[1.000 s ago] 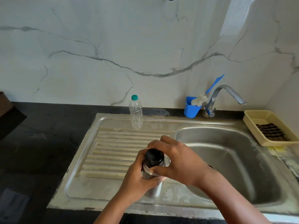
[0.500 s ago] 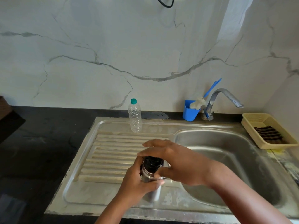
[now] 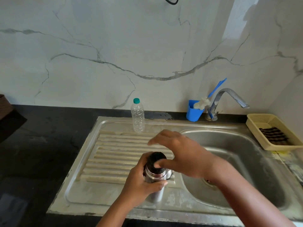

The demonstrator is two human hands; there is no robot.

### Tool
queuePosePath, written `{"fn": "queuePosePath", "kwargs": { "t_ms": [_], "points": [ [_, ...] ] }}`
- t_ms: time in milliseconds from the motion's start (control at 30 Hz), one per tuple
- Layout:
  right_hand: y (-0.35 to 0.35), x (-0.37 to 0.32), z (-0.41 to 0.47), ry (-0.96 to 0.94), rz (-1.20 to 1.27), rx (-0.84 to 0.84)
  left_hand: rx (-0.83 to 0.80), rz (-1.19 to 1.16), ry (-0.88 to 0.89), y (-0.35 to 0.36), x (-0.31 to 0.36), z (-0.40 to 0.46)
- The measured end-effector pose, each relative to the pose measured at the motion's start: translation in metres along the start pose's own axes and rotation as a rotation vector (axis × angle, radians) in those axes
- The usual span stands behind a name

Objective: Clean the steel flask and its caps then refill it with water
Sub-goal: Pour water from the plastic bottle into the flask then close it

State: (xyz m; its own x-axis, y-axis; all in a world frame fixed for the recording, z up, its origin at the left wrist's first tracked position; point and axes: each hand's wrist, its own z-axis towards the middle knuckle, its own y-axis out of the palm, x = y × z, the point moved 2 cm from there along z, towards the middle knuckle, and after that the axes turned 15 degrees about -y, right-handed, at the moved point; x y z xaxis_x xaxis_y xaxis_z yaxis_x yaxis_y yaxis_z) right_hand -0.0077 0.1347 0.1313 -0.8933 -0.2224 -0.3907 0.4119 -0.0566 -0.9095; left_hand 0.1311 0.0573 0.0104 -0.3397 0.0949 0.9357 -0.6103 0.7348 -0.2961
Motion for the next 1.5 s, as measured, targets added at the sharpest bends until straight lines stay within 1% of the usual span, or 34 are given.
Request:
{"fn": "queuePosePath", "kwargs": {
  "t_ms": [33,67,100,133,200,300,333,367,433,467,500,567,600,667,733,800,833,900,933,1000,1067,1233,1300,1367,1433,1500],
  "points": [
    [-0.004,-0.001,0.0,-0.073,0.118,-0.065,0.0,-0.005,-0.008,0.0,-0.001,0.0],
    [-0.004,-0.001,-0.001,-0.115,0.181,-0.132,0.005,-0.011,-0.008,0.0,-0.002,-0.001],
    [-0.003,-0.001,-0.002,-0.13,0.196,-0.167,0.01,-0.009,0.0,0.0,-0.001,-0.001],
    [0.001,0.0,-0.002,-0.122,0.176,-0.165,0.009,-0.005,0.002,0.001,-0.001,0.0],
    [0.009,-0.002,0.001,-0.057,0.063,-0.122,-0.004,-0.008,-0.02,0.001,-0.001,0.0],
    [0.018,-0.004,0.004,0.077,-0.221,-0.088,-0.024,0.011,-0.017,0.001,-0.004,0.0],
    [0.019,-0.003,0.004,0.092,-0.254,-0.049,-0.018,0.011,-0.019,0.001,-0.004,0.0],
    [0.016,-0.003,0.003,0.092,-0.229,0.011,-0.011,0.007,-0.023,0.001,-0.003,-0.001],
    [0.008,-0.001,0.0,0.041,-0.061,0.078,-0.009,-0.001,-0.024,0.001,-0.001,-0.001],
    [0.002,0.002,-0.001,-0.013,0.042,0.046,-0.012,-0.008,-0.022,0.001,-0.001,-0.001],
    [-0.001,0.002,-0.001,-0.077,0.137,-0.019,-0.016,-0.018,-0.025,0.001,-0.001,-0.001],
    [-0.002,0.0,-0.003,-0.164,0.244,-0.132,-0.021,-0.04,-0.032,0.0,-0.001,-0.002],
    [0.0,0.0,-0.003,-0.162,0.243,-0.143,-0.02,-0.042,-0.03,0.0,-0.001,-0.002],
    [0.006,0.0,-0.002,-0.119,0.182,-0.09,-0.018,-0.035,-0.022,0.001,0.0,-0.002],
    [0.012,-0.003,0.0,-0.022,0.026,-0.043,-0.019,-0.028,-0.023,0.001,0.0,-0.002],
    [0.018,-0.001,0.001,0.103,-0.134,-0.038,-0.027,-0.019,-0.018,0.001,-0.001,-0.002],
    [0.017,0.0,0.001,0.132,-0.152,-0.023,-0.028,-0.019,-0.012,0.001,-0.002,-0.001],
    [0.014,0.002,0.0,0.093,-0.012,0.004,-0.023,-0.027,-0.022,0.001,-0.002,0.0],
    [0.012,0.002,0.001,0.034,0.058,-0.018,-0.019,-0.03,-0.027,0.001,-0.001,-0.001],
    [0.008,0.002,0.003,-0.056,0.112,-0.106,-0.016,-0.03,-0.034,0.001,0.0,-0.002],
    [0.009,-0.001,0.004,-0.056,0.081,-0.126,-0.017,-0.029,-0.047,0.001,-0.001,-0.002],
    [0.02,-0.004,0.003,0.085,-0.139,-0.014,-0.02,-0.031,-0.021,0.002,0.0,-0.003],
    [0.026,-0.003,0.003,0.122,-0.178,-0.003,-0.019,-0.031,-0.006,0.002,-0.001,-0.003],
    [0.025,0.003,0.0,0.114,-0.084,-0.024,-0.02,-0.023,0.0,0.001,-0.001,-0.003],
    [0.019,0.01,-0.001,0.027,0.053,-0.073,-0.015,-0.025,-0.002,0.001,-0.001,-0.002],
    [0.017,0.013,-0.001,-0.073,0.115,-0.108,-0.019,-0.044,-0.017,0.002,-0.002,-0.002]
  ]
}}
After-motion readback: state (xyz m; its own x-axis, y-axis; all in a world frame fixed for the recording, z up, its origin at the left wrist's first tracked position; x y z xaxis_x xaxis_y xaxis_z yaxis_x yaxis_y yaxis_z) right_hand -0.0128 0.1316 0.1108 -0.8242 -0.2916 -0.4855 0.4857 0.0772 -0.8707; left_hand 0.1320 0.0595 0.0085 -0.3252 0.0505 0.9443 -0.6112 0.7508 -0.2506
